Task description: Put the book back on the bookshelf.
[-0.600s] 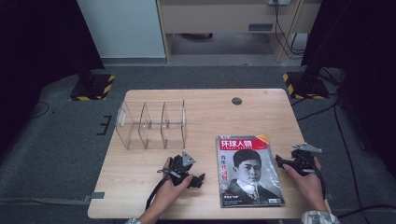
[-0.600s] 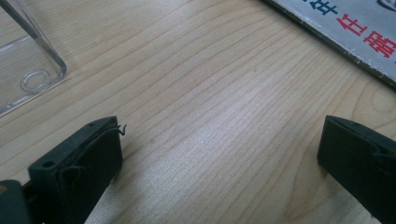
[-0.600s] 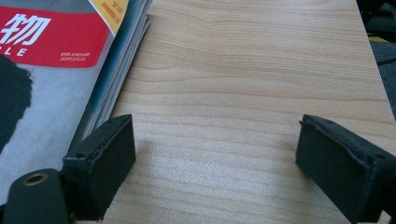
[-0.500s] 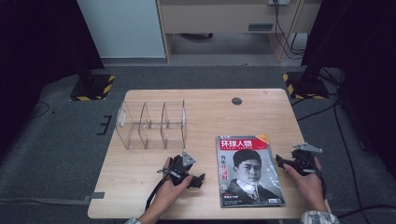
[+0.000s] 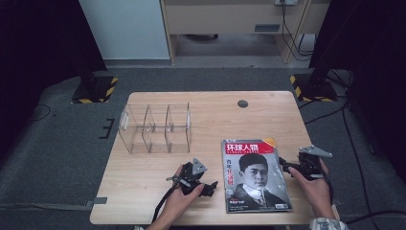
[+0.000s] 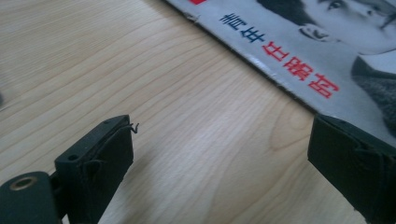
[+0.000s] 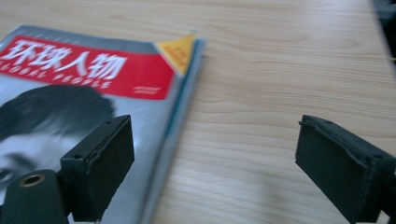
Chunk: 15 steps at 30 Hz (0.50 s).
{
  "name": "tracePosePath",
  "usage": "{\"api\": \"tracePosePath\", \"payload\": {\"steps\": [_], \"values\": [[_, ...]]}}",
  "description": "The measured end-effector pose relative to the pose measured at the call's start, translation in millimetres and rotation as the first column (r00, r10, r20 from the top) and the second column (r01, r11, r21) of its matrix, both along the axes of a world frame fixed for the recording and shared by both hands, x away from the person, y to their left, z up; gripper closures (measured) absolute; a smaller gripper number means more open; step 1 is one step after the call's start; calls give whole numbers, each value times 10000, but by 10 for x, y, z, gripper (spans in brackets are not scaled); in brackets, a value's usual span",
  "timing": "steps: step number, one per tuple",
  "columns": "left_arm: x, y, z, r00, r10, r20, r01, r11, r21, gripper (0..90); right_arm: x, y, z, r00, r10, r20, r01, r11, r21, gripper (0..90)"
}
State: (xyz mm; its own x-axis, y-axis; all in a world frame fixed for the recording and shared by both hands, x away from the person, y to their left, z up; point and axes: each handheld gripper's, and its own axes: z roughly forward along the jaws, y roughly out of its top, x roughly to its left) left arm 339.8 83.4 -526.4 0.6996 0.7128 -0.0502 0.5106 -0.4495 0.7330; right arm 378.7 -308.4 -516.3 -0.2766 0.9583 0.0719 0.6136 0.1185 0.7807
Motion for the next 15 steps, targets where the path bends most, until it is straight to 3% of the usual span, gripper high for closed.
{"api": "tracePosePath", "payload": {"steps": [7,15], "values": [[-88,-237,36,9993,-319,168,324,9991,-280,83,-2,150,-1,9953,965,-49,-965,9952,135,142],[-156,-453,28,9976,-640,261,648,9975,-297,109,6,233,-52,9883,1466,-413,-1464,9892,75,152]]}}
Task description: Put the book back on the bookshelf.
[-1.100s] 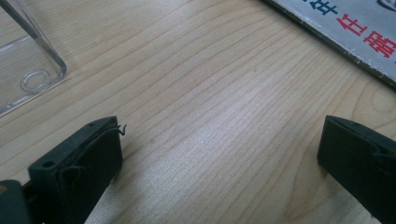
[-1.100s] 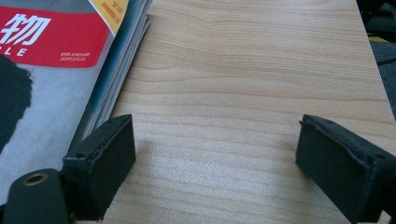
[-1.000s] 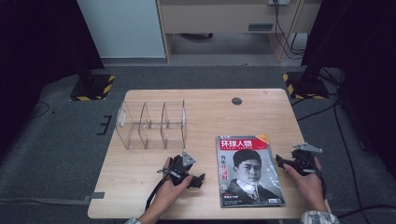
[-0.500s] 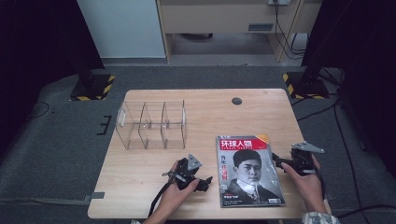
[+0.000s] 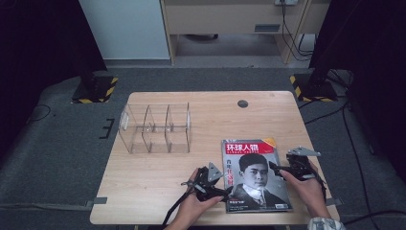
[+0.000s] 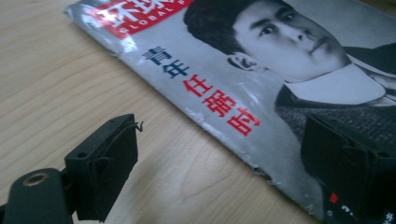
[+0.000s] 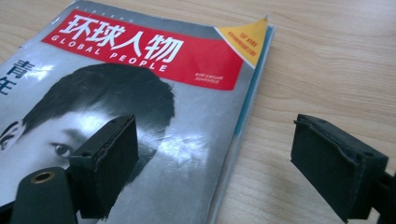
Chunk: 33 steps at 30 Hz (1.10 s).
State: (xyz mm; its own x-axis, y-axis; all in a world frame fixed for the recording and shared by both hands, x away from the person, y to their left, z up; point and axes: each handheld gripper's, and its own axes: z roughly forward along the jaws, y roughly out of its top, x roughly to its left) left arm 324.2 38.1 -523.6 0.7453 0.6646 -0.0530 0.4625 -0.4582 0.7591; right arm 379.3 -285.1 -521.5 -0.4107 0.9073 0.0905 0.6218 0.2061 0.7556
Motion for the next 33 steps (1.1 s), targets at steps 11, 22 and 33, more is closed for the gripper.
{"api": "tracePosePath", "payload": {"steps": [11,22,33], "values": [[-72,-159,-96,9984,-566,13,564,9967,588,130,10,44,-53,9992,274,-274,-275,9996,-17,147],[-58,-146,-110,9981,-614,-76,617,9970,467,131,28,78,-94,9976,542,-439,-545,9985,-65,149],[-46,-141,-114,9978,-632,-182,639,9971,402,130,20,126,-106,9945,853,-612,-856,9963,-17,185]]}}
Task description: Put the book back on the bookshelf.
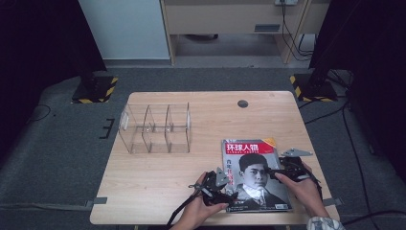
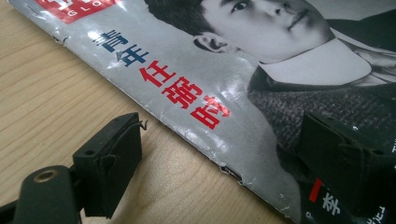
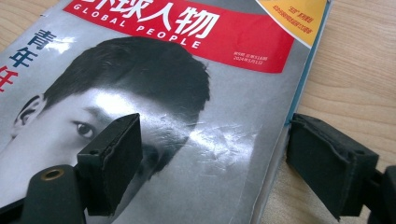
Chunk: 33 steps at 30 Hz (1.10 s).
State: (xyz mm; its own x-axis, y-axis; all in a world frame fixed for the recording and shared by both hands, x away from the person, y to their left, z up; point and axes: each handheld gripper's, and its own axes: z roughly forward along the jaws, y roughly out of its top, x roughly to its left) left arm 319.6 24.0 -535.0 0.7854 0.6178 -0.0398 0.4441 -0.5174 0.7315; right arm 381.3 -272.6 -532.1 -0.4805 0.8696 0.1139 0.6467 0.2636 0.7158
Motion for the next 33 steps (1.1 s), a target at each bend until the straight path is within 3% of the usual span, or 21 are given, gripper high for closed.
{"api": "tracePosePath", "payload": {"steps": [3,15,24,29,33], "values": [[0,0,0,10000,-4,14,4,10000,5,130,-6,2,8,10000,-56,0,56,9999,99,197],[4,-2,-1,10000,-13,9,13,10000,-7,130,-99,13,166,9971,-84,763,57,9994,355,348],[4,-4,-1,10000,-23,28,23,10000,-2,131,-173,76,284,9919,379,1209,-472,9961,749,492],[6,-3,-1,10000,-33,11,33,10000,-4,131,-169,141,194,9941,957,501,-1001,9905,939,491],[7,-3,-1,10000,-42,9,42,10000,-3,130,-166,183,165,9920,1256,148,-1263,9901,615,449]]}}
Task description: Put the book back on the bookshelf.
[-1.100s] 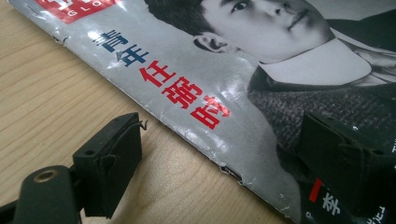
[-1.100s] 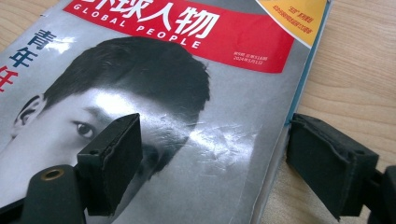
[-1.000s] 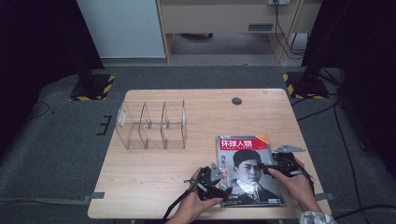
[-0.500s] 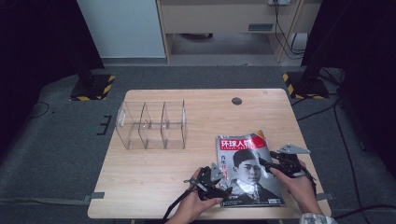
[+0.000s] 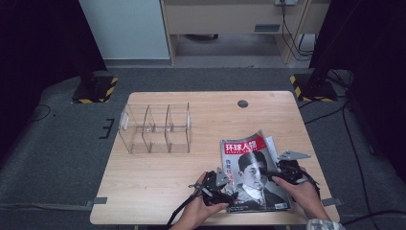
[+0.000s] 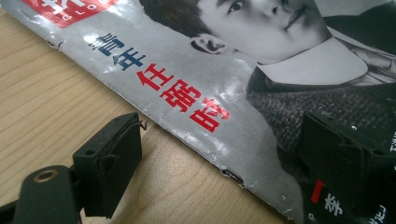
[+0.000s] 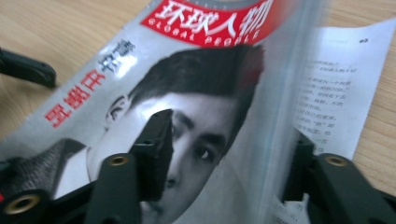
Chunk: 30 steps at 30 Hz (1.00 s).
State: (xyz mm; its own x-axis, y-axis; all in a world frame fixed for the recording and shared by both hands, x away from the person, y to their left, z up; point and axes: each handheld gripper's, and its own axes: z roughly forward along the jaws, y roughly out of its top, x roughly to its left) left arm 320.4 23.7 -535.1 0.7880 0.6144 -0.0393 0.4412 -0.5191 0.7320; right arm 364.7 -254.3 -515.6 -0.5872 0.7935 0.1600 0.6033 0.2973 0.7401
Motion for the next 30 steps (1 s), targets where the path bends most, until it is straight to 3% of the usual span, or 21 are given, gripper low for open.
{"api": "tracePosePath", "payload": {"steps": [1,3,12,20,24,30], "values": [[2,1,0,10000,-17,-5,17,10000,0,130,-5,24,1,10000,45,45,-43,9997,-248,444],[3,1,0,10000,-20,-6,20,10000,-2,130,-6,33,8,9999,60,112,-57,9996,-265,445],[14,-5,-1,10000,-49,-16,49,10000,-11,130,10,21,-19,9999,8,-146,-6,9999,121,543],[60,-26,-1,9999,-157,6,157,9999,-10,132,22,28,-52,9990,52,-448,-63,9997,-233,541],[67,-27,-1,9998,-206,0,206,9998,-12,132,16,38,-38,9993,210,-316,-224,9987,-447,569],[68,-27,-2,9998,-222,-1,222,9998,-16,133,22,46,-49,9990,229,-392,-244,9990,-385,605]]}}
